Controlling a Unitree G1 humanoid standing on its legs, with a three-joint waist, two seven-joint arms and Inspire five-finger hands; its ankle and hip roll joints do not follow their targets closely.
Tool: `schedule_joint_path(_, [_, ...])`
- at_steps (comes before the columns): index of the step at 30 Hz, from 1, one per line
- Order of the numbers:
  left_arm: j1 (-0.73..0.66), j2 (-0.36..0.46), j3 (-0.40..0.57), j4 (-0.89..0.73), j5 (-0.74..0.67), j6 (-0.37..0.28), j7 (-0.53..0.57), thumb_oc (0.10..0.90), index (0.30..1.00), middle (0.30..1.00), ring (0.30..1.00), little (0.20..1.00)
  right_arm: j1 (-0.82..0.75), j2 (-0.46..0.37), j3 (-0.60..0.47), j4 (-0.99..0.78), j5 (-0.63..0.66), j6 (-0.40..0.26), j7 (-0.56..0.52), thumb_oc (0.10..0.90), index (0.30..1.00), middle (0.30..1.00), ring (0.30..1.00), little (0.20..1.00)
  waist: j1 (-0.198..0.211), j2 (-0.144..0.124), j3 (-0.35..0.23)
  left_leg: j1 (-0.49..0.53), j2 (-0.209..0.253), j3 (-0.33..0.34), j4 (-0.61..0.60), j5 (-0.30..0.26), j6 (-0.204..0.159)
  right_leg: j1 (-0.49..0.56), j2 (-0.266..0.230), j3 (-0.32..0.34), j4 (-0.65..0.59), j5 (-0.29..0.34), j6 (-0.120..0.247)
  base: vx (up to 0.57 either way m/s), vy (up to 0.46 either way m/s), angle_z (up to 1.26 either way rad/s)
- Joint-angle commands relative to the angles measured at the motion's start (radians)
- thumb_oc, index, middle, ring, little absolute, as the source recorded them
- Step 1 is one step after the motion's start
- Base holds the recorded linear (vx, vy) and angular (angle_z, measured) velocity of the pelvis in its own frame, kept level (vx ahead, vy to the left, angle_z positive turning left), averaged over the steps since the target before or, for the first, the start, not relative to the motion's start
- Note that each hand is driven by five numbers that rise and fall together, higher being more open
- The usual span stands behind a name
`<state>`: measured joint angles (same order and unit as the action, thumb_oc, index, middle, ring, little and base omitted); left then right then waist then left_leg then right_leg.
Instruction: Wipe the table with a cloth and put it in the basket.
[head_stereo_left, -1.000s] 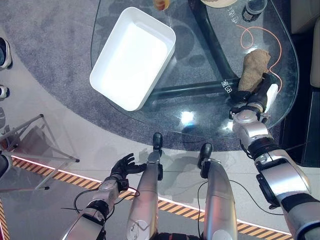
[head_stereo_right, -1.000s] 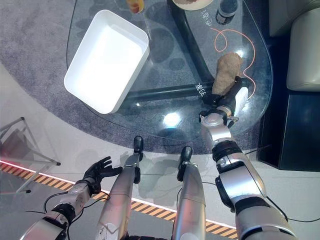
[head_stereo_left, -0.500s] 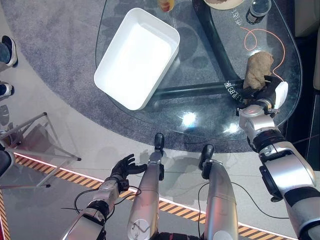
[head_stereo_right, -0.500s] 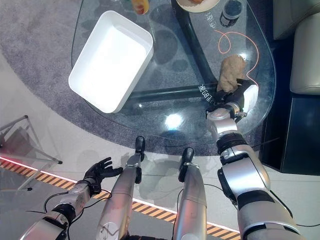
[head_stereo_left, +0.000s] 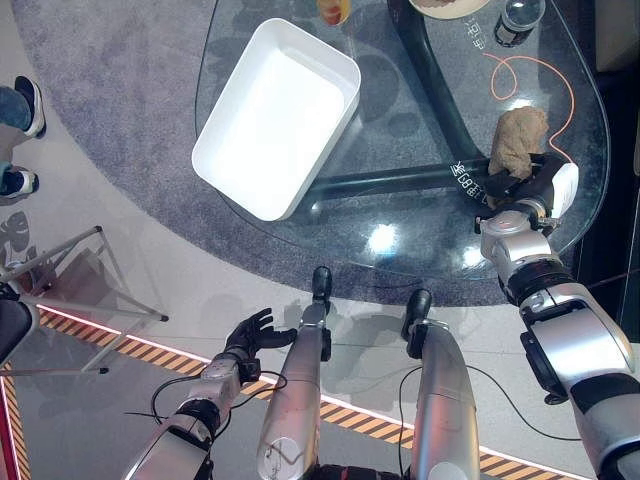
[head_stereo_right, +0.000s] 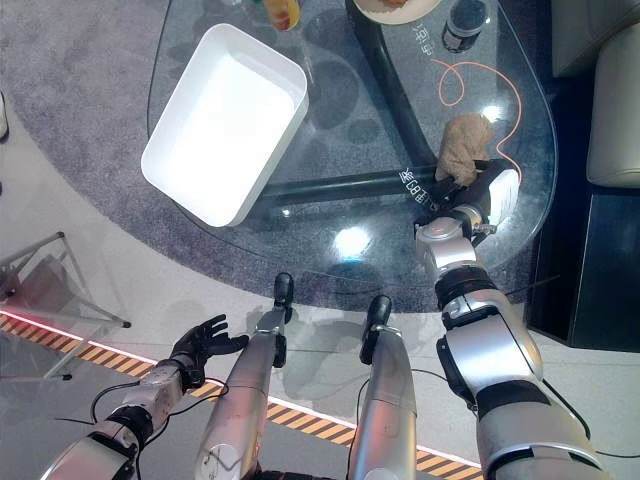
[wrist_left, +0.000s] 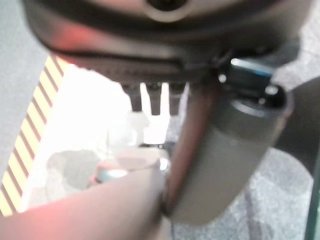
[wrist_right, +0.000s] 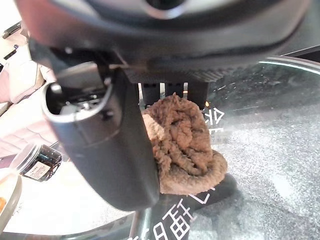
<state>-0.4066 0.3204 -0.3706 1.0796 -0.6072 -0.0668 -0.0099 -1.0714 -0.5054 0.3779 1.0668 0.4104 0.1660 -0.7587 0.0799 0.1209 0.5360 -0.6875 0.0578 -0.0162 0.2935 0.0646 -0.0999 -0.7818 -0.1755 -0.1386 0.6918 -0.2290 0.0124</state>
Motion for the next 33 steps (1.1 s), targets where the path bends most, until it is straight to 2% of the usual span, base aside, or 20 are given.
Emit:
schedule_joint_path(1, [-0.002, -0.002, -0.008, 0.010, 0.012, 0.001, 0.010, 0.800, 0.900, 0.900, 0.900, 0.900, -0.066, -0.016, 0.082, -0.074, -0.104, -0.039, 0.051, 0.100, 0.300, 0.300, 0.300, 0.200, 0.015, 0.009, -0.016, -0.010, -0.082, 0.034, 0.130, -0.088, 0.066, 0.037, 0.047, -0.023, -0.156, 0.145, 0.019, 0.00, 0.000, 0.00])
schedule_joint_path(5, [0.000, -0.005, -0.006, 0.006, 0.016, 0.000, 0.013, 0.800, 0.900, 0.900, 0.900, 0.900, -0.081, -0.007, 0.127, -0.145, -0.149, -0.014, 0.068, 0.100, 0.300, 0.300, 0.300, 0.200, 0.016, 0.007, -0.016, -0.013, -0.083, 0.035, 0.128, -0.085, 0.065, 0.035, 0.047, -0.026, -0.159, 0.146, 0.017, 0.00, 0.000, 0.00])
schedule_joint_path(9, [0.011, -0.006, 0.002, -0.002, 0.023, -0.003, 0.010, 0.800, 0.900, 0.900, 0.900, 0.900, -0.076, 0.005, 0.172, -0.227, -0.180, -0.028, 0.172, 0.100, 0.300, 0.300, 0.300, 0.200, 0.017, 0.006, -0.016, -0.010, -0.086, 0.033, 0.119, -0.081, 0.062, 0.039, 0.048, -0.027, -0.169, 0.147, 0.016, 0.00, 0.000, 0.00])
schedule_joint_path(11, [0.011, -0.008, 0.008, -0.008, 0.027, -0.002, 0.012, 0.800, 0.900, 0.900, 0.900, 0.900, -0.072, 0.025, 0.222, -0.301, -0.228, -0.028, 0.285, 0.100, 0.300, 0.300, 0.300, 0.200, 0.018, 0.003, -0.016, -0.006, -0.088, 0.038, 0.110, -0.077, 0.061, 0.043, 0.049, -0.031, -0.176, 0.146, 0.014, 0.00, 0.000, 0.00])
schedule_joint_path(15, [0.009, -0.009, 0.013, -0.012, 0.030, -0.001, 0.011, 0.800, 0.900, 0.900, 0.900, 0.900, -0.063, 0.037, 0.266, -0.338, -0.265, -0.036, 0.384, 0.100, 0.300, 0.300, 0.300, 0.200, 0.018, 0.004, -0.016, -0.003, -0.090, 0.041, 0.105, -0.073, 0.060, 0.047, 0.047, -0.034, -0.181, 0.145, 0.012, 0.00, 0.000, 0.00])
schedule_joint_path(16, [0.006, -0.006, 0.015, -0.014, 0.029, 0.006, 0.009, 0.800, 0.900, 0.900, 0.900, 0.900, -0.055, 0.042, 0.290, -0.363, -0.272, -0.026, 0.441, 0.100, 0.300, 0.300, 0.300, 0.200, 0.017, 0.004, -0.016, -0.001, -0.092, 0.041, 0.103, -0.072, 0.059, 0.047, 0.046, -0.034, -0.182, 0.145, 0.012, 0.00, 0.011, 0.04])
schedule_joint_path(17, [0.006, -0.006, 0.015, -0.014, 0.029, 0.006, 0.009, 0.800, 0.900, 0.900, 0.900, 0.900, -0.055, 0.042, 0.290, -0.363, -0.272, -0.026, 0.441, 0.100, 0.300, 0.300, 0.300, 0.200, 0.017, 0.004, -0.016, -0.001, -0.092, 0.041, 0.103, -0.072, 0.059, 0.047, 0.046, -0.034, -0.182, 0.145, 0.012, 0.01, 0.013, 0.07])
schedule_joint_path(20, [0.003, -0.004, 0.015, -0.018, 0.032, 0.016, 0.005, 0.800, 0.900, 0.900, 0.900, 0.900, -0.043, 0.057, 0.335, -0.380, -0.307, -0.035, 0.539, 0.100, 0.300, 0.300, 0.300, 0.200, 0.018, 0.006, -0.016, 0.006, -0.094, 0.044, 0.099, -0.069, 0.058, 0.055, 0.043, -0.035, -0.189, 0.145, 0.010, 0.01, 0.005, 0.04])
schedule_joint_path(24, [-0.001, -0.006, 0.011, -0.016, 0.033, 0.015, 0.004, 0.800, 0.900, 0.900, 0.900, 0.900, -0.036, 0.073, 0.359, -0.378, -0.333, -0.038, 0.593, 0.100, 0.300, 0.300, 0.300, 0.200, 0.020, 0.009, -0.016, 0.006, -0.095, 0.044, 0.100, -0.067, 0.057, 0.055, 0.041, -0.034, -0.189, 0.146, 0.010, 0.00, 0.001, 0.05])
schedule_joint_path(25, [-0.003, -0.011, 0.010, -0.014, 0.035, 0.010, 0.004, 0.800, 0.900, 0.900, 0.900, 0.900, -0.034, 0.080, 0.374, -0.372, -0.361, -0.043, 0.654, 0.100, 0.300, 0.300, 0.300, 0.200, 0.020, 0.011, -0.016, 0.004, -0.096, 0.044, 0.101, -0.066, 0.056, 0.054, 0.039, -0.034, -0.190, 0.145, 0.010, 0.00, 0.002, 0.12])
schedule_joint_path(28, [-0.007, -0.010, 0.009, -0.015, 0.035, 0.014, 0.005, 0.800, 0.900, 0.900, 0.900, 0.900, -0.028, 0.085, 0.403, -0.384, -0.374, -0.048, 0.719, 0.100, 0.300, 0.300, 0.300, 0.200, 0.021, 0.011, -0.016, 0.003, -0.096, 0.046, 0.099, -0.064, 0.055, 0.053, 0.038, -0.036, -0.191, 0.146, 0.009, 0.00, 0.000, 0.02])
schedule_joint_path(30, [-0.010, -0.007, 0.008, -0.016, 0.037, 0.020, 0.004, 0.800, 0.900, 0.900, 0.900, 0.900, -0.024, 0.088, 0.424, -0.389, -0.376, -0.049, 0.804, 0.100, 0.300, 0.300, 0.300, 0.200, 0.023, 0.010, -0.016, 0.003, -0.096, 0.046, 0.098, -0.060, 0.054, 0.053, 0.038, -0.038, -0.192, 0.148, 0.009, 0.00, 0.000, 0.00])
schedule_joint_path(33, [-0.011, -0.003, 0.009, -0.019, 0.039, 0.024, 0.002, 0.800, 0.900, 0.900, 0.900, 0.900, -0.021, 0.087, 0.433, -0.395, -0.378, -0.047, 0.844, 0.100, 0.300, 0.300, 0.300, 0.200, 0.024, 0.008, -0.016, 0.002, -0.096, 0.045, 0.099, -0.059, 0.053, 0.053, 0.036, -0.039, -0.193, 0.149, 0.009, 0.00, 0.000, 0.00])
